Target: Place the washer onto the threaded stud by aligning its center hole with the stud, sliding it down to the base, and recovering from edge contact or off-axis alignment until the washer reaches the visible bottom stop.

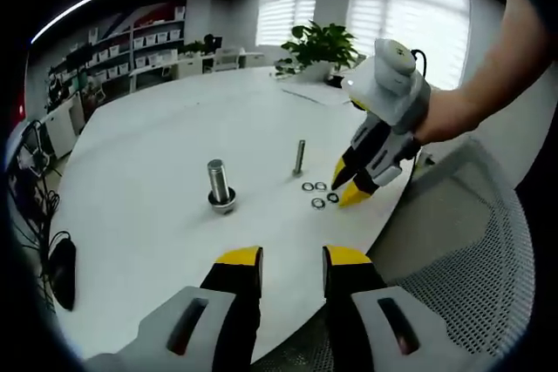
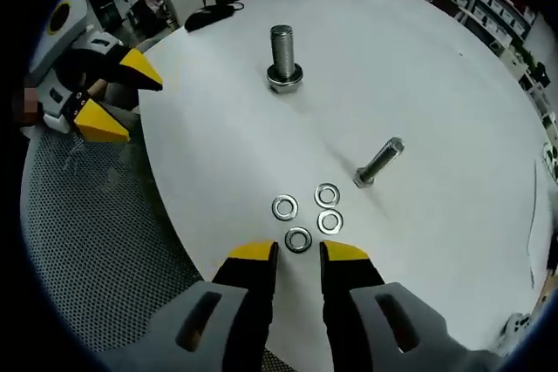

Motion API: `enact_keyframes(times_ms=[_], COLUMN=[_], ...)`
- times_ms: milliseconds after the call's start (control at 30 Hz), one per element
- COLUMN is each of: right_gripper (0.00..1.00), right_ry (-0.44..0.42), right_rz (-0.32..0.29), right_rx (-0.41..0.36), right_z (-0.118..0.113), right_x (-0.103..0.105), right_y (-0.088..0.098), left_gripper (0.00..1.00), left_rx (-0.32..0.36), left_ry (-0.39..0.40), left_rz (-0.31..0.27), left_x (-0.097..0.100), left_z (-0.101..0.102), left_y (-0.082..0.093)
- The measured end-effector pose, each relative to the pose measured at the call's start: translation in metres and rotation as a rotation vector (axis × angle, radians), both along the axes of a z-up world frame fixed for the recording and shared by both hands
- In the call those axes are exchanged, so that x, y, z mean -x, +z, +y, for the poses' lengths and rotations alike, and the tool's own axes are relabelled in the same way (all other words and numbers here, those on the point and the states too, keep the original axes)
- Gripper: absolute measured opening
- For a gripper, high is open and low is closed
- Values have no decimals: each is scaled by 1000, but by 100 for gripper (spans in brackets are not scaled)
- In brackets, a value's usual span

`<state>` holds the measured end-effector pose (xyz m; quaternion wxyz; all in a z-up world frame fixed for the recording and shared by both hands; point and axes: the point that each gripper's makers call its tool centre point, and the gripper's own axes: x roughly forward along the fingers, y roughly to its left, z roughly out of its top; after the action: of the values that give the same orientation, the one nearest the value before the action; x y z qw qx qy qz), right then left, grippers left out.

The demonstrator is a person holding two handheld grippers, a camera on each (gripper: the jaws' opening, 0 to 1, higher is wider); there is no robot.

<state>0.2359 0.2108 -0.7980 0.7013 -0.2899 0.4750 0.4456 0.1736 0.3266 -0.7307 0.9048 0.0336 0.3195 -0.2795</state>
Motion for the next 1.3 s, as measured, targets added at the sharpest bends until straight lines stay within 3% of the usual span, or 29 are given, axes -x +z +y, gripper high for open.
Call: enact_keyframes(times_ms=[133,333,500,700,1300], right_gripper=[18,17,22,24,16], right_ry=[79,115,137,234,280], right_rz=[-24,-8,58,39,43], right_rx=[42,60,75,192,223], right_z=[-1,0,3,4,4], right_x=[-1,-1,2,6,2], right_y=[-1,-2,-2,-4,-3], left_gripper=[25,25,25,25,24], left_rx=[-3,-6,-5,-9,-8], left_ry=[3,2,6,-1,-5], left_rz=[3,1,1,13,19], left_x=[0,0,-1,1,2], left_z=[1,1,2,1,0], left_y=[-1,-1,-1,-3,-4])
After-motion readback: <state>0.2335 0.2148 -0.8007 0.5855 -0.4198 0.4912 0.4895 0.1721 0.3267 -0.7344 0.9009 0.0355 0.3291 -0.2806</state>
